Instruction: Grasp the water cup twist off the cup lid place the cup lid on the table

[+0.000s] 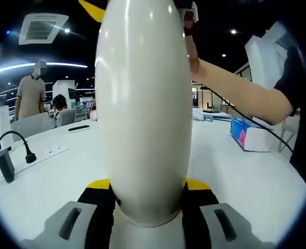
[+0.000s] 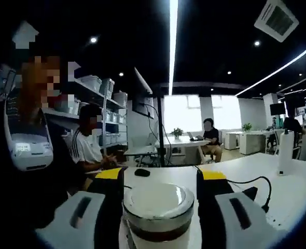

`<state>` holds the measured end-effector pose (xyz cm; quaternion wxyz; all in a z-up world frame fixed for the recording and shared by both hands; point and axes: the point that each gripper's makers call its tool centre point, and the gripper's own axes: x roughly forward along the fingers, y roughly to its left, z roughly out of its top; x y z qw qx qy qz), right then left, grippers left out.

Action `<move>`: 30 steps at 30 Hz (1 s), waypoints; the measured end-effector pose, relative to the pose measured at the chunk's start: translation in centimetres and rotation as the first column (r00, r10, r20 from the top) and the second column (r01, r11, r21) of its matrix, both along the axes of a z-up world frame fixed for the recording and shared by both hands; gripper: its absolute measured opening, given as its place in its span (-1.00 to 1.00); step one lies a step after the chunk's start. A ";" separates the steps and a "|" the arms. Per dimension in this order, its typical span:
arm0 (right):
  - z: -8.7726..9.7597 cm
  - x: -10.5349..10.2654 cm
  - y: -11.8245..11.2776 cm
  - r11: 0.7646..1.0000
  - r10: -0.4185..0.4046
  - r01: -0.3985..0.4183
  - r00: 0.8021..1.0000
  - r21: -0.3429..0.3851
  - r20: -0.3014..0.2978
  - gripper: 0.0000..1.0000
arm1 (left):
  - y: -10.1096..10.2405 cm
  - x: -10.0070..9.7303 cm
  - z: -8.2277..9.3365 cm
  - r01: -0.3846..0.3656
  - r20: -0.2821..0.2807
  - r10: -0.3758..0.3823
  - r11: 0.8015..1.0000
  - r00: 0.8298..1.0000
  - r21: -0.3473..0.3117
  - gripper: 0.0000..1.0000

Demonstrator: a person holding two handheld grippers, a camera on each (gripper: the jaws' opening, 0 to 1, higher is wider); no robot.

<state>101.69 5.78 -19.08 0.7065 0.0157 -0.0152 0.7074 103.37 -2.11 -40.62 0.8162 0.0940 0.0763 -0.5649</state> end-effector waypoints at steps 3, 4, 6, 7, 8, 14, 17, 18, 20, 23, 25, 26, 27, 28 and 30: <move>-0.5 0.0 0.4 0.999 0.020 -0.020 1.000 -0.031 0.011 0.21 | 0.0 -0.1 0.0 -0.001 -0.001 0.001 1.000 1.000 0.000 0.04; -0.7 -0.1 0.4 0.999 0.030 -0.029 0.999 -0.029 0.019 0.21 | -0.1 -0.1 0.0 -0.001 -0.003 0.001 1.000 1.000 0.000 0.04; -0.8 -0.2 0.5 0.998 0.056 -0.056 0.998 0.008 0.014 0.21 | -0.1 -0.2 0.0 -0.002 -0.005 0.002 1.000 1.000 0.000 0.04; -0.6 -0.5 0.6 0.996 0.077 -0.077 0.997 0.041 0.008 0.20 | -0.1 -0.2 0.0 -0.001 -0.004 0.001 1.000 1.000 0.000 0.04; -1.0 -0.9 0.7 0.994 0.092 -0.093 0.996 0.058 0.022 0.20 | -0.1 -0.2 0.0 -0.001 -0.002 0.001 1.000 1.000 0.001 0.04; -3.2 -0.5 1.0 0.998 0.052 -0.051 0.998 -0.031 0.029 0.22 | 0.3 0.7 -0.2 -0.001 -0.015 0.001 1.000 1.000 0.001 0.04; -3.2 -1.0 0.3 1.000 0.026 -0.026 1.000 0.005 0.018 0.23 | 0.2 0.5 -0.2 0.007 0.005 -0.007 1.000 1.000 0.006 0.03; -3.4 -0.7 0.0 1.000 0.007 -0.007 1.000 -0.016 0.029 0.23 | 0.2 0.5 -0.2 0.009 0.005 -0.009 1.000 1.000 0.006 0.03; -3.1 -0.3 -0.3 0.999 -0.027 0.029 0.999 -0.031 0.047 0.22 | 0.2 0.7 -0.3 0.005 -0.004 -0.005 1.000 1.000 0.007 0.03; -1.4 0.2 -0.7 0.997 -0.040 0.041 0.999 0.063 -0.011 0.22 | 0.1 0.6 -0.3 0.000 -0.018 0.000 1.000 1.000 0.008 0.03; -1.2 0.6 -1.1 0.994 -0.070 0.071 0.997 0.079 -0.014 0.22 | 0.1 0.6 -0.4 0.001 -0.014 0.000 1.000 1.000 0.009 0.03; -1.1 0.8 -1.1 0.993 -0.085 0.086 0.996 0.083 -0.016 0.22 | 0.1 0.7 -0.4 0.001 -0.013 -0.001 1.000 1.000 0.009 0.03; -1.1 0.7 -1.1 0.992 -0.090 0.091 0.996 0.084 -0.018 0.22 | 0.1 0.6 -0.4 0.001 -0.012 -0.001 1.000 1.000 0.010 0.03; -1.1 0.6 -1.1 0.992 -0.095 0.096 0.995 0.088 -0.019 0.22 | 0.1 0.6 -0.4 0.001 -0.013 -0.001 1.000 1.000 0.010 0.03; -0.9 0.4 -1.1 0.989 -0.109 0.111 0.994 0.097 -0.025 0.22 | 0.1 0.5 -0.4 0.000 -0.014 0.000 1.000 1.000 0.010 0.04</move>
